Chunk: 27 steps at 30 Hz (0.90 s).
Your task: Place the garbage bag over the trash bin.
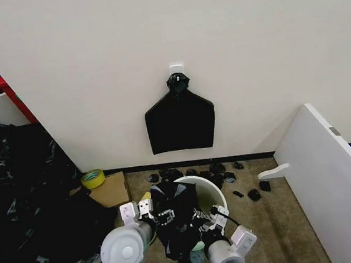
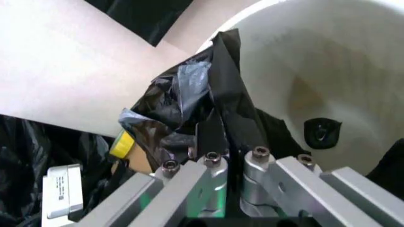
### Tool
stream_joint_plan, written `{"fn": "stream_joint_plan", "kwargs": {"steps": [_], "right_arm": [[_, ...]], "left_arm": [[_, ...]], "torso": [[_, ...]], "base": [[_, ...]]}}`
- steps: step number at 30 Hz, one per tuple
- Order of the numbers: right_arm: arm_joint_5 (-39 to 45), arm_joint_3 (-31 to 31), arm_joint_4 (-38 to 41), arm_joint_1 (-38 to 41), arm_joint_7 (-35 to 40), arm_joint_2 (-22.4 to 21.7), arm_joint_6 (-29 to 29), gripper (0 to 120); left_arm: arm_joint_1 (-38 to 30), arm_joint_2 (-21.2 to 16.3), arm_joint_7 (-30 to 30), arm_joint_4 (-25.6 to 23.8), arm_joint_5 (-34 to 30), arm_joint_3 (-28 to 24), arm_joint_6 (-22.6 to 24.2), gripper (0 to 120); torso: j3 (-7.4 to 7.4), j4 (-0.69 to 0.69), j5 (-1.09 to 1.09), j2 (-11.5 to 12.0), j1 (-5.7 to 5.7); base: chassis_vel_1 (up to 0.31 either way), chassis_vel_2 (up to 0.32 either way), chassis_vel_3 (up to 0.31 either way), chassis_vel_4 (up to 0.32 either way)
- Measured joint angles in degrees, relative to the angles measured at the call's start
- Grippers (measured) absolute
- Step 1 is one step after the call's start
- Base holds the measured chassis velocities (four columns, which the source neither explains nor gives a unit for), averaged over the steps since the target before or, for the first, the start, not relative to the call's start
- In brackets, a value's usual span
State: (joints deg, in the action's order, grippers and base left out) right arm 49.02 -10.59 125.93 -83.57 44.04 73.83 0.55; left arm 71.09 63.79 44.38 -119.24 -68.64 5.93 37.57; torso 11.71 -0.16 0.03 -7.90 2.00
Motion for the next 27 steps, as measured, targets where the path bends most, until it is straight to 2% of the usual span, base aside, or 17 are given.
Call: {"fn": "stream_joint_plan", "kwargs": {"steps": [3,4,8,10,15,23,27], "right_arm": [[-1.2,-0.6,-0.9,0.5,-0.3,-0.6,0.1,0],[-1.2,-0.6,-0.9,0.5,-0.3,-0.6,0.1,0],[-4.5,-0.3,-3.3,1.3,-1.8,-2.5,0.2,0],[-5.1,-0.1,-3.6,1.4,-2.2,-3.1,0.2,0],[-10.3,1.4,-4.4,2.0,-5.6,-5.2,-1.7,0],[-14.1,4.3,-5.6,3.1,-8.9,-6.4,-4.1,0],[-15.0,7.3,-7.4,3.7,-11.5,-7.0,-5.6,0]], "left_arm": [[-0.8,0.1,0.0,1.1,0.5,-0.5,0.0,51],[-0.8,0.1,0.0,1.1,0.5,-0.5,0.0,51],[-1.6,0.4,0.1,2.3,0.5,-0.6,0.0,32],[-1.7,0.4,0.1,2.5,0.5,-0.5,0.0,29],[-2.0,-0.6,0.0,2.8,0.2,1.1,-0.2,7],[-1.9,-2.2,-2.0,1.1,0.4,3.1,-1.5,5],[-1.2,-3.8,-4.6,-1.8,3.0,3.7,-2.4,5]], "torso": [[0.0,0.0,0.01,0.0,0.0],[0.0,0.0,0.01,0.0,0.0],[0.01,0.01,0.01,0.0,0.0],[0.0,0.0,0.02,0.0,0.0],[0.0,0.0,-0.01,0.0,0.0],[0.0,0.0,0.0,0.0,0.0],[0.0,0.0,0.0,0.0,0.0]], "base": [[0.0,0.0,0.0,0.0],[0.0,0.0,0.0,0.0],[0.0,0.0,0.0,0.0],[0.0,0.0,0.0,0.0],[0.0,0.0,0.0,0.0],[0.0,0.0,0.0,0.0],[0.0,0.0,0.0,0.0]]}}
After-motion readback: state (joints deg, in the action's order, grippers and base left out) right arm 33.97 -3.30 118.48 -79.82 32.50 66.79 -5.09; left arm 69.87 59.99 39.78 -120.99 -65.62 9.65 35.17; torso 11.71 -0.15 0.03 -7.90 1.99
